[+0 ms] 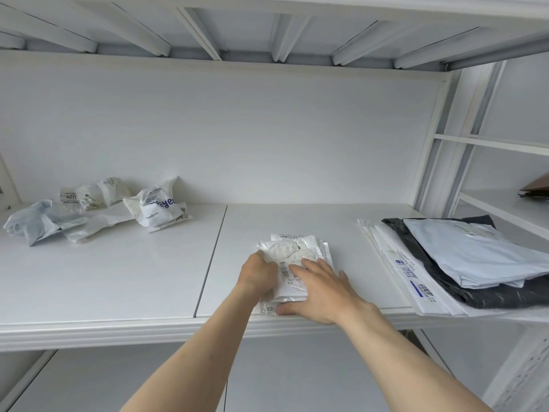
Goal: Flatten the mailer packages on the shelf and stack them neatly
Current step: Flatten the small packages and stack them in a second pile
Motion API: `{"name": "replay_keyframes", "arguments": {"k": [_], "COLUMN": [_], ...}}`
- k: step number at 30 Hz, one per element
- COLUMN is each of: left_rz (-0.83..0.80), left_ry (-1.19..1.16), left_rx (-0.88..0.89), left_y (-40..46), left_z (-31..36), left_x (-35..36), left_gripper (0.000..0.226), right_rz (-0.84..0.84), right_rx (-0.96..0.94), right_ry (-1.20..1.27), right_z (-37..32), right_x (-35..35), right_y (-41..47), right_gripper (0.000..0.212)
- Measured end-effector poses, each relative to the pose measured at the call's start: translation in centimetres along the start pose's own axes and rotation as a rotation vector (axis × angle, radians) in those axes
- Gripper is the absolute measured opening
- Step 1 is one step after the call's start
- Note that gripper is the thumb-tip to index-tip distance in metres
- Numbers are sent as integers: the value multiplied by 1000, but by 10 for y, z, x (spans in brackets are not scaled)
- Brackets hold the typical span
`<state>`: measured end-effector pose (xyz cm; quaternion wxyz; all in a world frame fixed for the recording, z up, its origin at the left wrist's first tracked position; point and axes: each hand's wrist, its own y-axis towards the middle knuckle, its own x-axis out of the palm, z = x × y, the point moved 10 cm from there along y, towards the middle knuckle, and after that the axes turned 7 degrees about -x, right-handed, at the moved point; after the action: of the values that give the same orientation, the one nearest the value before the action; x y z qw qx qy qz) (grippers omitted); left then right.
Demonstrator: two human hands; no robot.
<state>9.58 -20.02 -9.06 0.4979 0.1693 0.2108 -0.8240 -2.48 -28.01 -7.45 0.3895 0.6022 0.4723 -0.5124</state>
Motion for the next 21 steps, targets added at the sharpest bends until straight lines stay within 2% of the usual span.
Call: {"name": "replay_keyframes", "arguments": {"k": [3, 6, 8, 13, 17, 21], "left_rz": [-39, -93, -118, -78, -21, 56], "left_ry": [-44, -75, -71, -59, -57, -40], "left_rx": [-4, -22, -38, -44, -54, -76], "left_y": [0, 0, -1, 7, 12, 21], "left_z": [0, -5, -12, -29, -43, -64], "left_x": [-1, -7, -17, -60, -106, -162], "left_gripper": [35, 39, 50, 51, 48, 48], "right_rz": [-45, -58, -49, 20, 68, -37], "right_rx": [16, 42, 64, 108, -14, -112], "right_ry": [28, 123, 149, -78, -74, 91], "right_z": [-7, -11, -12, -22, -67, -123], "right_x": [-6, -10, -12, -28, -32, -10], "right_y": [-2, 0, 5, 25, 47, 77], "right_gripper": [98, 71, 63, 36, 35, 40]}}
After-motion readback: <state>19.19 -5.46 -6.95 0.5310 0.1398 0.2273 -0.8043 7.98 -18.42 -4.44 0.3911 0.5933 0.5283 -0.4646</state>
